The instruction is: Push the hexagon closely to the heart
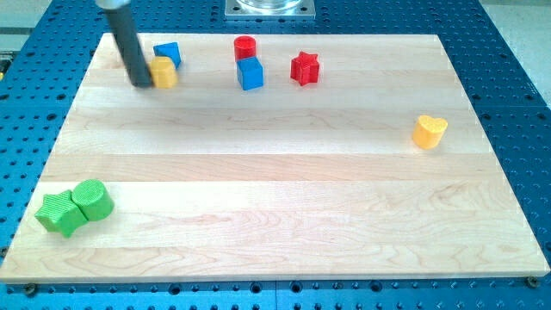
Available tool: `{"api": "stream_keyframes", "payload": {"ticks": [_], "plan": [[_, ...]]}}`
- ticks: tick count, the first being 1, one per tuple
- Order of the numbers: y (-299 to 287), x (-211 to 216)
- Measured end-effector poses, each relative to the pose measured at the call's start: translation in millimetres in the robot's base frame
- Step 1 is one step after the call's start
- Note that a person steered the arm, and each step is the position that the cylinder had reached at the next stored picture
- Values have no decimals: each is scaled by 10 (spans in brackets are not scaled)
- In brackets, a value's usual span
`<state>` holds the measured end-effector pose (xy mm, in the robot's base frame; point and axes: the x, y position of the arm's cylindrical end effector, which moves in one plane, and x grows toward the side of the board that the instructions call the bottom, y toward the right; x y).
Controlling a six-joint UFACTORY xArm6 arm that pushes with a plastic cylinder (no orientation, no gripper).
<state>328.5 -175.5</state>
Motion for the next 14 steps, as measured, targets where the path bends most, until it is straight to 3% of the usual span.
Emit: {"api": "stream_keyframes", "payload": {"ticks": [1, 2, 5, 6, 7, 8, 9, 10, 11, 12, 13, 14], "plan": [[-20, 251], [-487, 237], [202, -373], [743, 139], [1073, 346], [737, 74], [1249, -5], [2023, 514], [2641, 738], [2352, 749], [2590, 862], [3215, 927]]}}
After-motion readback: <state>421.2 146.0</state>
